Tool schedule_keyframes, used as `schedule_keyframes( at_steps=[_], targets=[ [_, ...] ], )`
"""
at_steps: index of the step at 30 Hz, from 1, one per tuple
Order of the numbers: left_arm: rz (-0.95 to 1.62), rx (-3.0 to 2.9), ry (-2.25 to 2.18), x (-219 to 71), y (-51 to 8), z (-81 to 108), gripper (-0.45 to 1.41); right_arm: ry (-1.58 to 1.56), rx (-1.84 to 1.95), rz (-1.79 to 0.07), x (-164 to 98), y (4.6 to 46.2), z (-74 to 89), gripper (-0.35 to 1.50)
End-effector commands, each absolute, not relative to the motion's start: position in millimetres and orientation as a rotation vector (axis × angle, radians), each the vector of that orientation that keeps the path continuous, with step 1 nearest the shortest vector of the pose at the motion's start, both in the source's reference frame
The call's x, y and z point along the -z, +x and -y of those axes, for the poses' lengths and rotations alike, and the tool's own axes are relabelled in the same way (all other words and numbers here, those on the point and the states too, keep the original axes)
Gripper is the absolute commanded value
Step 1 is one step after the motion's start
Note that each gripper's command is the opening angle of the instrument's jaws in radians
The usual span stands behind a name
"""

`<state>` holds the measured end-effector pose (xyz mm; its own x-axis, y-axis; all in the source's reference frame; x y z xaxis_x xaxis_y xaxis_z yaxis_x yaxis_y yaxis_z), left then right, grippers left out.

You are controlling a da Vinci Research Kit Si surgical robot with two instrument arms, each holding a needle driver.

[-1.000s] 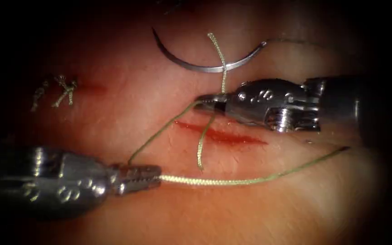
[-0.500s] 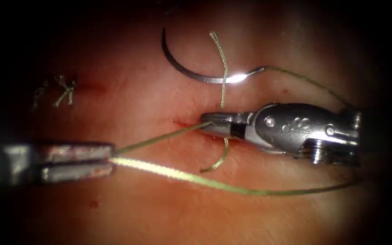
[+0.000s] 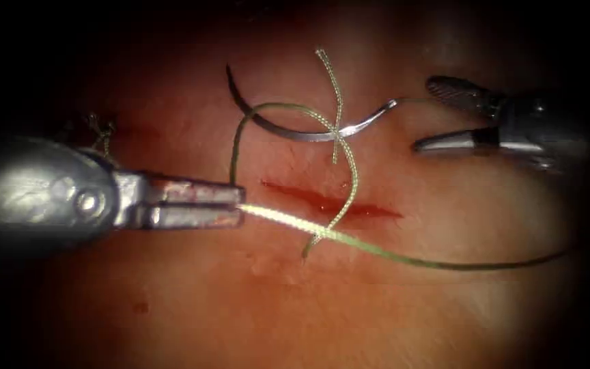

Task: Wound Closure

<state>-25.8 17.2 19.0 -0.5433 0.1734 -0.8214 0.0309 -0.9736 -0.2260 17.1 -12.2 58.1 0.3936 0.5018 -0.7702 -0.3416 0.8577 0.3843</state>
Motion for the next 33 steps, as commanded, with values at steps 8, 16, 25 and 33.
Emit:
schedule_keyframes(
  at_steps=[8, 16, 25, 33],
  targets=[
    [0.376, -2.619, -1.451, -23.2, -26.8, -21.1, -0.45, 0.143, -0.595, -1.101, -50.4, 7.6, 13.4, 1.35],
    [0.364, -2.554, -1.356, -26.1, -26.9, -25.1, -0.45, 0.218, -0.527, -1.171, -45.5, 6.9, 19.8, 0.93],
    [0.352, -2.521, -1.303, -26.3, -28.3, -25.7, -0.45, 0.252, -0.448, -1.15, -50.3, 18.1, 24.9, 0.78],
    [0.349, -2.495, -1.31, -23.6, -27.9, -25.3, -0.45, 0.292, -0.403, -1.105, -57.4, 25.1, 27.0, 0.58]
  ],
)
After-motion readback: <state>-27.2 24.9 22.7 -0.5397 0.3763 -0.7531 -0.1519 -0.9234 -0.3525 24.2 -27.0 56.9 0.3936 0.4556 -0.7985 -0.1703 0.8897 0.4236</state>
